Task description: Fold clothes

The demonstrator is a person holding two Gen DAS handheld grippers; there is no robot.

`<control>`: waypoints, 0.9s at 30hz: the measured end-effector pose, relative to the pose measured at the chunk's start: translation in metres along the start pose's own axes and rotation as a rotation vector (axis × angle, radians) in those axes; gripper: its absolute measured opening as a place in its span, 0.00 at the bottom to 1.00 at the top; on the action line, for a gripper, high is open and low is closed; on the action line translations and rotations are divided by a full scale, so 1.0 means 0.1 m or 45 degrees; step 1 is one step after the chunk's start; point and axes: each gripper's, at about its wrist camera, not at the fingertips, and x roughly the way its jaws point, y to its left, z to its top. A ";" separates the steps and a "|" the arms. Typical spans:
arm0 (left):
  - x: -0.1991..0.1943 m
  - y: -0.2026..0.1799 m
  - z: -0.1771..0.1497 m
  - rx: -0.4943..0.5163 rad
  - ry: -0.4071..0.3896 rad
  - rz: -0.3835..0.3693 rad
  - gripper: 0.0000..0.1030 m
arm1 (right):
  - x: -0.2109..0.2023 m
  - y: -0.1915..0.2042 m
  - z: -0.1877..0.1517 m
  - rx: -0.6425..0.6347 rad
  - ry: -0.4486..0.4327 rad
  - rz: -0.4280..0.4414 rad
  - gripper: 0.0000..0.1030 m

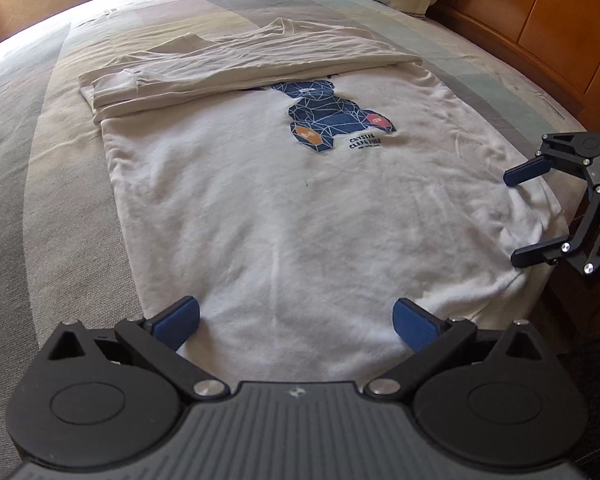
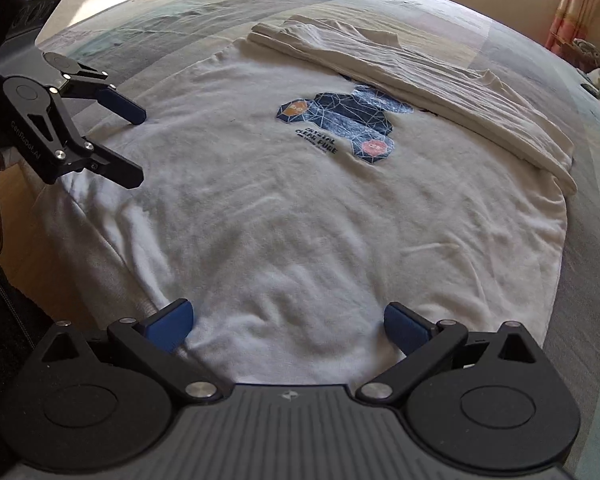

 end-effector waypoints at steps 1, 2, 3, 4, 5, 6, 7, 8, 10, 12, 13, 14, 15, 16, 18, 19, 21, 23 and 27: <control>-0.02 0.04 0.03 -0.014 -0.014 -0.014 0.99 | -0.05 -0.03 -0.02 0.036 0.006 -0.025 1.00; -0.04 0.08 0.06 -0.028 -0.028 -0.028 0.99 | -0.08 -0.04 -0.01 0.061 -0.003 -0.040 1.00; -0.05 0.11 0.09 -0.040 -0.042 -0.041 0.99 | -0.09 -0.06 0.02 0.090 -0.023 -0.058 1.00; -0.04 0.14 0.14 -0.046 -0.056 -0.048 0.99 | -0.10 -0.07 0.06 0.120 -0.044 -0.078 1.00; -0.02 0.17 0.18 -0.050 -0.067 -0.054 0.99 | -0.11 -0.09 0.09 0.150 -0.065 -0.098 1.00; 0.02 0.18 0.22 -0.049 -0.064 -0.058 0.99 | -0.08 -0.10 0.14 0.184 -0.081 -0.115 1.00; 0.05 0.19 0.22 -0.051 -0.055 -0.058 0.99 | -0.04 -0.12 0.19 0.220 -0.096 -0.131 1.00; 0.08 0.21 0.22 -0.051 -0.046 -0.056 0.99 | -0.01 -0.12 0.21 0.251 -0.106 -0.134 1.00; 0.09 0.23 0.15 -0.038 -0.041 -0.040 0.99 | 0.09 -0.17 0.20 0.336 -0.084 -0.119 1.00; 0.06 0.26 0.09 -0.026 -0.040 -0.044 0.99 | 0.11 -0.18 0.10 0.346 -0.067 -0.151 1.00; 0.03 0.29 0.06 -0.025 -0.040 -0.054 0.99 | 0.09 -0.16 0.05 0.327 -0.057 -0.169 1.00; 0.00 0.32 0.08 -0.039 -0.041 -0.072 0.99 | 0.08 -0.14 0.02 0.314 -0.035 -0.188 1.00; -0.01 0.36 0.13 -0.056 -0.043 -0.091 0.99 | 0.05 -0.14 0.00 0.314 -0.020 -0.203 1.00; -0.02 0.39 0.18 -0.067 -0.050 -0.104 0.99 | 0.03 -0.14 -0.02 0.316 -0.006 -0.219 1.00; 0.00 0.40 0.36 -0.031 -0.099 -0.077 0.99 | 0.02 -0.18 -0.02 0.362 -0.007 -0.218 1.00; 0.01 0.41 0.45 -0.012 -0.124 -0.064 0.99 | 0.03 -0.20 0.00 0.383 -0.009 -0.225 1.00; 0.05 0.41 0.61 0.022 -0.164 -0.038 0.99 | 0.07 -0.22 0.04 0.424 -0.013 -0.240 1.00; 0.16 0.42 0.75 0.031 -0.173 -0.021 0.99 | 0.09 -0.20 0.05 0.423 -0.015 -0.257 1.00; 0.46 0.47 0.90 -0.020 -0.108 -0.003 0.99 | 0.08 -0.16 0.02 0.414 -0.033 -0.273 1.00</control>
